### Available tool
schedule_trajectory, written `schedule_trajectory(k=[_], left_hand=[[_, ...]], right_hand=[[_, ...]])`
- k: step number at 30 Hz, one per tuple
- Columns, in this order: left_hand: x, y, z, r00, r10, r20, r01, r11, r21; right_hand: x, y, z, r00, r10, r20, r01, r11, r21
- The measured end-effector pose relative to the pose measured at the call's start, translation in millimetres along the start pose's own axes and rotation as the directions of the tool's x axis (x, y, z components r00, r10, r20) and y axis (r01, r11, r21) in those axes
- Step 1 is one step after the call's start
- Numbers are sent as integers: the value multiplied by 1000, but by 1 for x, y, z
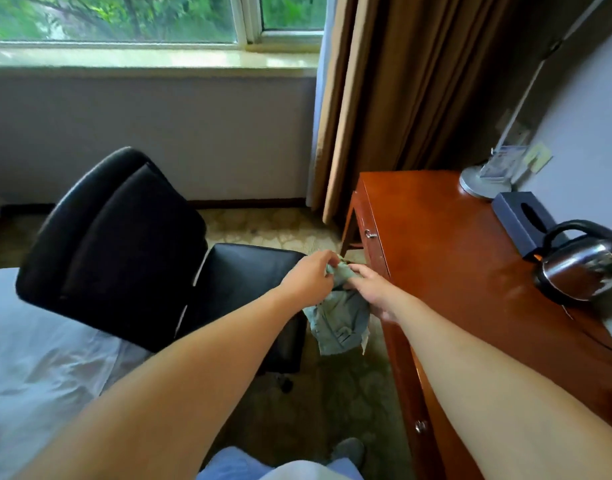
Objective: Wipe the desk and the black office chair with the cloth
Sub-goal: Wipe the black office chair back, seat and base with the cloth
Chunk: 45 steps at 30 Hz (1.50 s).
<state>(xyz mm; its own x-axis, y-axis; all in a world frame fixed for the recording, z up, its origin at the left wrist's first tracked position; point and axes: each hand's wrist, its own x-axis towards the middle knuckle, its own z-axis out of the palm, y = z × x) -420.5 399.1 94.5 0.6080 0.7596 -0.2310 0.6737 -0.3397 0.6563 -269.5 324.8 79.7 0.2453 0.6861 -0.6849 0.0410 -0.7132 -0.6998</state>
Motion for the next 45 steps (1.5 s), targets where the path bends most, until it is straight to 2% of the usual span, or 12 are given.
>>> schedule_trajectory(k=[3, 8, 11, 17, 22, 26, 31, 36, 40, 45], left_hand=[[-29, -65, -50, 998, -48, -51, 48, 999, 10], [-75, -164, -130, 995, -58, -77, 62, 997, 50], [-103, -218, -178, 997, -49, -52, 54, 994, 92], [-144, -308, -267, 989, -69, -129, 92, 979, 181], [-159, -351, -309, 983, -120, -137, 149, 962, 229], [-167, -378, -322, 966, -192, -173, 226, 953, 204], [-173, -403, -342, 860, -396, -322, 451, 885, 115], [-170, -420, -350, 780, -583, -227, 606, 794, 43], [-161, -430, -350, 783, -596, -177, 607, 794, 10], [-156, -440, -351, 810, -546, -215, 575, 812, 102]], right_hand=[[-1, -35, 80, 998, -43, 55, 47, 996, -79], [-4, -77, 207, 993, -109, 47, 116, 979, -170], [-5, -95, 279, 991, -120, 56, 128, 973, -192], [-6, -130, 398, 992, -105, 70, 115, 981, -156], [-12, -150, 445, 990, -138, 41, 143, 974, -173], [-12, -159, 465, 989, -149, 7, 148, 973, -177], [-3, -164, 483, 990, -138, 5, 137, 974, -182], [7, -172, 499, 988, -151, 32, 154, 975, -162], [16, -177, 505, 987, -157, 24, 159, 975, -155], [25, -176, 506, 988, -155, 19, 156, 974, -162]])
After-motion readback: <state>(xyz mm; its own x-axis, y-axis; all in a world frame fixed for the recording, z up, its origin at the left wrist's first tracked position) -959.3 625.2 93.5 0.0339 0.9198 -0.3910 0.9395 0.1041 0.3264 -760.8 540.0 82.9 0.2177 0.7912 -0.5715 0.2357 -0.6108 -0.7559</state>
